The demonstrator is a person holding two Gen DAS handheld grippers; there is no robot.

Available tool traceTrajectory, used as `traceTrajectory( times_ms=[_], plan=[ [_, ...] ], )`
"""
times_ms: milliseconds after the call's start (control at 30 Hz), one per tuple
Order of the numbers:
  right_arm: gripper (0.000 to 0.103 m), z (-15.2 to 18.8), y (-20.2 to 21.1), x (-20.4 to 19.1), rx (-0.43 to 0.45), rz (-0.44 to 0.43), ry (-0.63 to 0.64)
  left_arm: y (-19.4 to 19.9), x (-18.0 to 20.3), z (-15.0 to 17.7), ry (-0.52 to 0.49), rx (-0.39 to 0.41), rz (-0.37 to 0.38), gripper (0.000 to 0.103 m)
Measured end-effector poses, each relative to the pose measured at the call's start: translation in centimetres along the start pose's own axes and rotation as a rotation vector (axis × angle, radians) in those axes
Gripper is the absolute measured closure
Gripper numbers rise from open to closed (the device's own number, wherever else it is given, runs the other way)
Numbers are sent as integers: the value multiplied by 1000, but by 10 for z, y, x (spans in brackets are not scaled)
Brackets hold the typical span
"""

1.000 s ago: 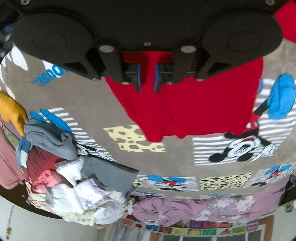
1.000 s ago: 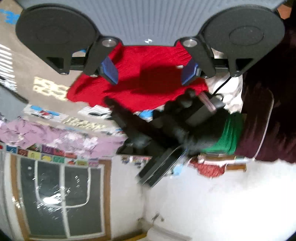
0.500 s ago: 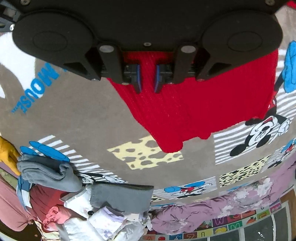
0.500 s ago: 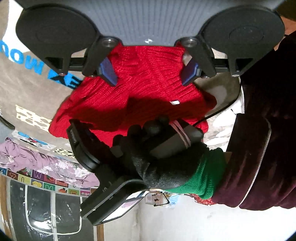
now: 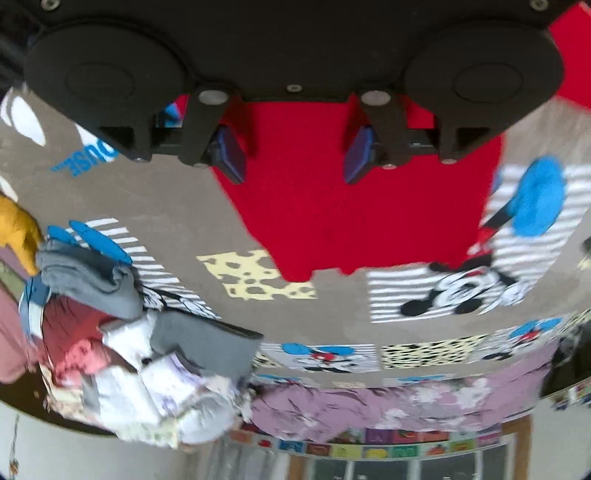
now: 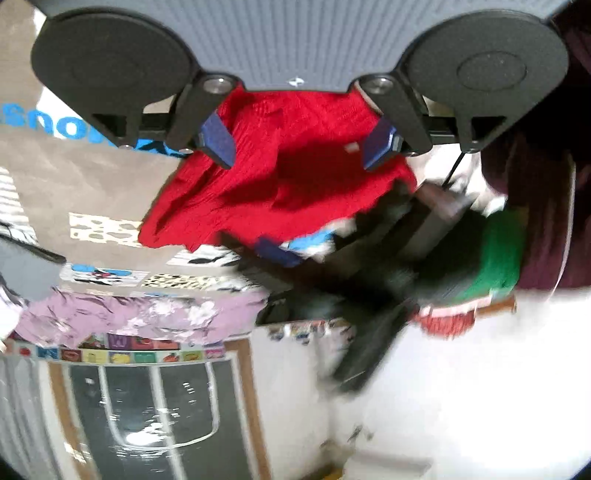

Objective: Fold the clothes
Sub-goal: 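Lay the sleeve onto the folded sweater with the left tool and open, then withdraw the left tool from the sweater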

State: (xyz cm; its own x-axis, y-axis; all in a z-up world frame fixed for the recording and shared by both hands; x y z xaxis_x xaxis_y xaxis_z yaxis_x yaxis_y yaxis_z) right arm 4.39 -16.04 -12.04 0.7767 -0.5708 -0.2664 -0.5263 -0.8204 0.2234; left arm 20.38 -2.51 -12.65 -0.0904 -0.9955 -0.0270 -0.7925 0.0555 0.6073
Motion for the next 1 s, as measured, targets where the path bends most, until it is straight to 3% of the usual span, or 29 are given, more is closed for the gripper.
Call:
traceTrajectory(
  times_ms=[167, 367, 467, 633, 833, 1000],
  plan=[
    [28, -6, 9, 17, 102, 17, -134, 34, -50, 25, 130, -3, -26, 45],
    [27, -4, -2, 32, 163, 24, -240, 59, -125, 49, 348, -11, -113, 45],
    [27, -5, -13, 32, 171, 15, -268, 67, -161, 63, 459, -22, -161, 45],
    [27, -7, -32, 25, 168, -9, -293, 72, -211, 94, 696, -56, -175, 45],
    [27, -1, -40, 13, 121, -21, -268, 65, -246, 112, 875, -57, -175, 45],
    [27, 1, -33, 22, 142, 3, -302, 53, -261, 108, 974, -36, -166, 46]
  ],
)
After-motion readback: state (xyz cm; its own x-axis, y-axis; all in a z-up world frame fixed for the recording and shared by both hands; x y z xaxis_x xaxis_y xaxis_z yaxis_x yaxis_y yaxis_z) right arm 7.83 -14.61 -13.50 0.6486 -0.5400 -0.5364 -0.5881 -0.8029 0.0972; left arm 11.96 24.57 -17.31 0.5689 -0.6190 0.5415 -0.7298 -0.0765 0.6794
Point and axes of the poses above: each gripper's, at about its wrist camera, not at the fingertips, and y roughly against the way its jaws point, x to its right, z to its underside, the point moved 9 cm from there along -y, roughly the way its jaws point, and after that the axes turned 15 degrees about -z, right-handed, at the moved point
